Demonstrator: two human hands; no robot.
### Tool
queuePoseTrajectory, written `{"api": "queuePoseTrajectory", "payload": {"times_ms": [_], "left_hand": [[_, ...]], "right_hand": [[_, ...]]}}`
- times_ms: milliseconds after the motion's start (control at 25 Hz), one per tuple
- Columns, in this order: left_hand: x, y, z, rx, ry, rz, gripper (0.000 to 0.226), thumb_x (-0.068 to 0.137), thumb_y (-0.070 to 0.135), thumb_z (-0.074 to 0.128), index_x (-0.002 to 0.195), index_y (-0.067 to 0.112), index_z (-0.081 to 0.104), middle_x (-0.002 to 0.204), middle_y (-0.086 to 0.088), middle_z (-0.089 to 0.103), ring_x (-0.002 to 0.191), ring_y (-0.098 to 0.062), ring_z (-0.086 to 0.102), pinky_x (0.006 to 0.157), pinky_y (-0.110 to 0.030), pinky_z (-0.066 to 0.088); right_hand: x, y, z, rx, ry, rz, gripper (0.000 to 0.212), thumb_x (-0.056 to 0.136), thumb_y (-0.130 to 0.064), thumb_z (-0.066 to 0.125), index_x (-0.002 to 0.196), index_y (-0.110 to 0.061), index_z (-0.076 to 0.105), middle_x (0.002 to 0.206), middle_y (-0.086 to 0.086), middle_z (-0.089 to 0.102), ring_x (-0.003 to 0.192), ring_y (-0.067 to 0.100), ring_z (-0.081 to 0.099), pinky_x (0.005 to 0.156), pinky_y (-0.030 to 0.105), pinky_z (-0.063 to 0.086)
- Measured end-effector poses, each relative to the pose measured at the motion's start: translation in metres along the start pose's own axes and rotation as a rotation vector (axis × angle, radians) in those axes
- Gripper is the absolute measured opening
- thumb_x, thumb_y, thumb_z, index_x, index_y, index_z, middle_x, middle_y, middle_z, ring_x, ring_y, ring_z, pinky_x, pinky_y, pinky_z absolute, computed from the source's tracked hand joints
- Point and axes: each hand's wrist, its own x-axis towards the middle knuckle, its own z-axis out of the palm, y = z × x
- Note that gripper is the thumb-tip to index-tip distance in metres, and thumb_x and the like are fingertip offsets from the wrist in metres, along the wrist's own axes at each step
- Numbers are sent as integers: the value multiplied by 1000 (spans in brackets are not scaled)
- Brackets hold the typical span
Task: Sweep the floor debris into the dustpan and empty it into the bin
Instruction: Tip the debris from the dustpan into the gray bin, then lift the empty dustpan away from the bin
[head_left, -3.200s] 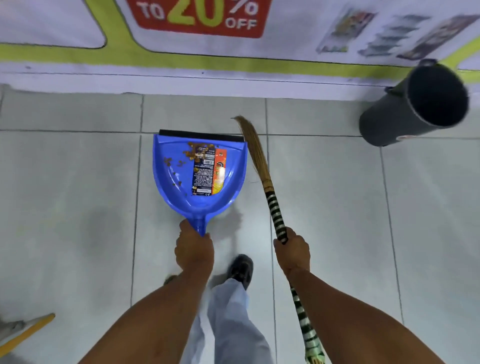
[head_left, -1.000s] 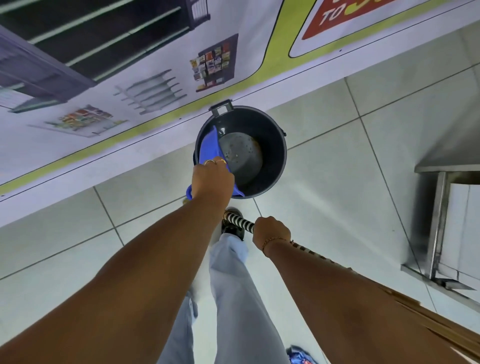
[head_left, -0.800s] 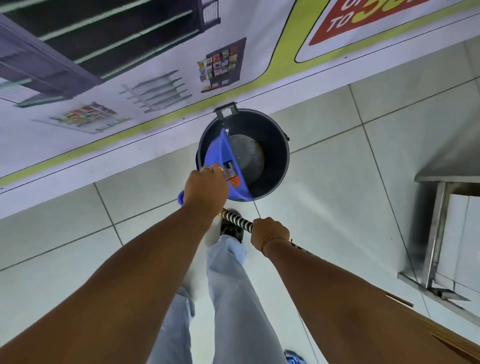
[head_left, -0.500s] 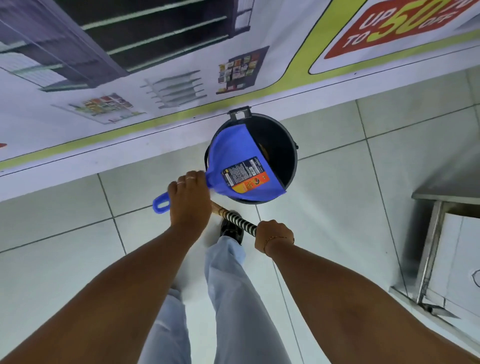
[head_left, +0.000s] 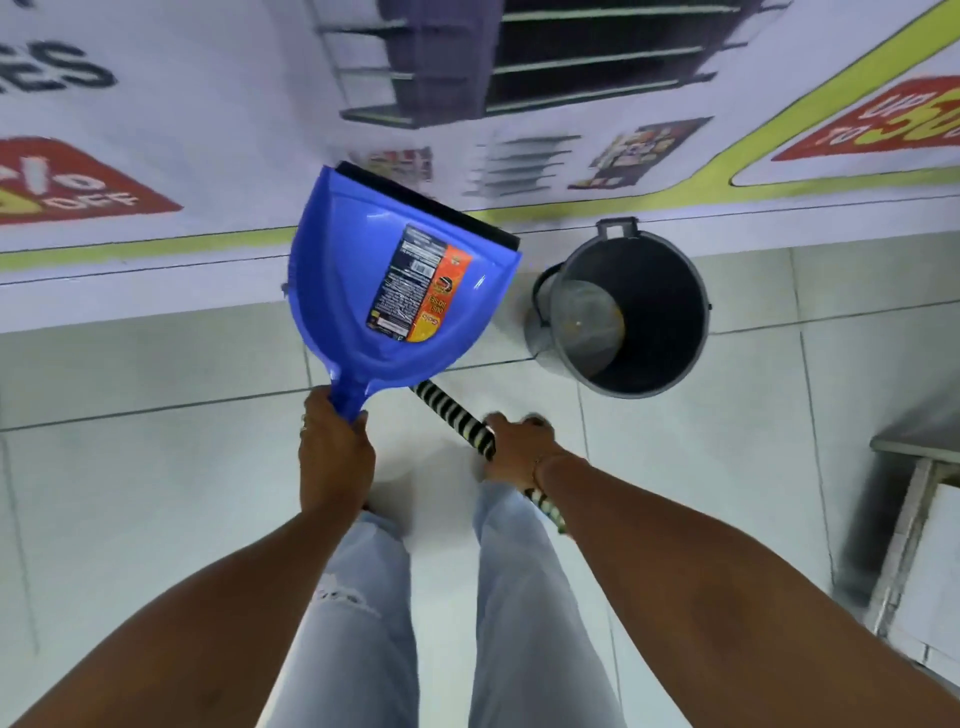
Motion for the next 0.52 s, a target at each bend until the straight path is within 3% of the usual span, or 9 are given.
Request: {"api": "queuePoseTrajectory", "payload": {"times_ms": [120, 240, 320, 520], "left_hand": [[8, -32, -44, -28, -26, -74, 29, 85, 0, 48, 113, 4, 39, 107, -19, 58, 92, -38, 54, 74, -41, 41], [21, -70, -85, -58, -56, -143, 29, 78, -6, 47, 101, 8, 38, 86, -7, 55, 79, -34, 52, 67, -36, 39], [34, -90, -100, -86, -36, -188, 31, 75, -7, 50, 96, 11, 35, 79, -3, 51, 77, -35, 52, 66, -36, 41], [71, -135, -105, -165, 192, -428, 31, 76, 1, 55, 102, 7, 40, 86, -13, 53, 76, -35, 48, 68, -38, 42]], "right_hand": [[-5, -42, 41, 9, 5, 131, 40, 94, -20, 47, 130, -3, 49, 131, 14, 58, 122, 32, 55, 98, 34, 43], [-5, -97, 74, 98, 75, 189, 35, 97, -21, 43, 128, -9, 53, 131, 9, 58, 122, 29, 56, 96, 32, 44], [11, -124, 83, 70, 167, 146, 36, 95, -21, 44, 127, -9, 54, 132, 11, 54, 120, 30, 56, 97, 34, 47], [86, -170, 51, -154, 337, -29, 34, 91, -20, 47, 122, -10, 57, 125, 10, 52, 118, 31, 49, 95, 36, 42]]}}
